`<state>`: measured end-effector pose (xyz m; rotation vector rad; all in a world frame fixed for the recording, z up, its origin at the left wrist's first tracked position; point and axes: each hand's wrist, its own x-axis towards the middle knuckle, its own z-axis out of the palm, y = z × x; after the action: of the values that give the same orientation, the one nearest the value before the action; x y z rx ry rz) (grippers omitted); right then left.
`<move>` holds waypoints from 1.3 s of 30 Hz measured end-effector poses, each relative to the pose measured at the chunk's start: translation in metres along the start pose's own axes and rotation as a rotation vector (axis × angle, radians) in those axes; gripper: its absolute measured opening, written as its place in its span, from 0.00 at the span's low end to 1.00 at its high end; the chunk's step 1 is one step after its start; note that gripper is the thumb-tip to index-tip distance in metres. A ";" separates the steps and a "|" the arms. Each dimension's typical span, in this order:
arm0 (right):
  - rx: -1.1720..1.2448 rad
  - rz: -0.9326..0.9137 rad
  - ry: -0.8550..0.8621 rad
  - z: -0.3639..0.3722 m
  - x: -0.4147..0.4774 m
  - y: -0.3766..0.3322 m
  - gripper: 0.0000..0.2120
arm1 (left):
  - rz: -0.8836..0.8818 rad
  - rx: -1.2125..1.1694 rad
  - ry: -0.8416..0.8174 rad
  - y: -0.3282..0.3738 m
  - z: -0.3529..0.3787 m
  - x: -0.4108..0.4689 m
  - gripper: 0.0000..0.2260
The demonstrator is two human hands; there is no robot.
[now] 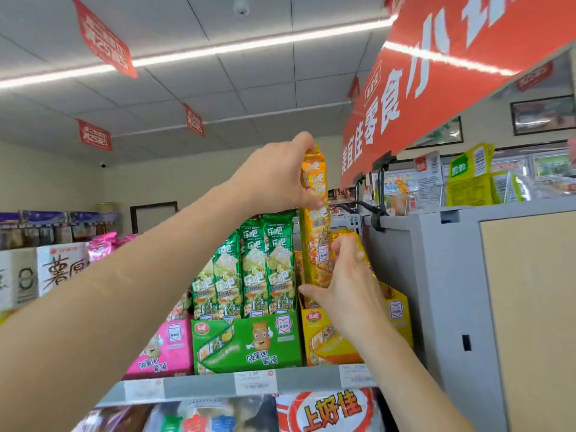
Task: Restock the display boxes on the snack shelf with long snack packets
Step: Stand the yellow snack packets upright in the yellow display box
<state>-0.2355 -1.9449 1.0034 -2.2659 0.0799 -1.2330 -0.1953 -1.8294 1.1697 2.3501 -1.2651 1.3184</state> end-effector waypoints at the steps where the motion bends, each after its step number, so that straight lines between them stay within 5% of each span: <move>1: -0.024 0.008 -0.041 0.001 0.001 0.001 0.37 | 0.001 0.046 -0.042 -0.002 0.005 0.001 0.39; 4: -0.127 0.019 -0.159 0.002 0.002 0.002 0.45 | 0.016 0.210 -0.172 -0.004 0.019 0.002 0.44; 14: -0.207 -0.037 -0.343 -0.006 0.009 0.015 0.18 | 0.151 0.688 -0.410 0.018 0.043 0.003 0.37; 20: -0.221 0.015 -0.315 -0.006 0.007 0.020 0.17 | 0.147 0.772 -0.493 0.043 0.054 0.000 0.24; 24: -0.264 0.015 -0.355 -0.006 0.007 0.020 0.14 | 0.216 0.783 -0.457 0.050 0.062 -0.017 0.08; 28: -0.285 0.050 -0.386 -0.009 0.010 0.023 0.07 | 0.230 0.657 -0.490 0.062 0.067 -0.048 0.09; 33: -0.345 0.067 -0.035 -0.014 0.016 0.026 0.10 | 0.248 0.503 -0.392 0.061 0.078 -0.086 0.08; 36: -0.428 0.221 -0.124 -0.013 0.023 0.029 0.18 | 0.259 0.446 -0.444 0.059 0.090 -0.101 0.10; 39: -0.496 0.296 -0.208 -0.009 0.027 0.033 0.17 | 0.287 0.381 -0.421 0.055 0.097 -0.102 0.12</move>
<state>-0.2204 -1.9852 1.0113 -2.6607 0.6832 -0.8836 -0.2014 -1.8525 1.0206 2.9170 -1.6441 1.2765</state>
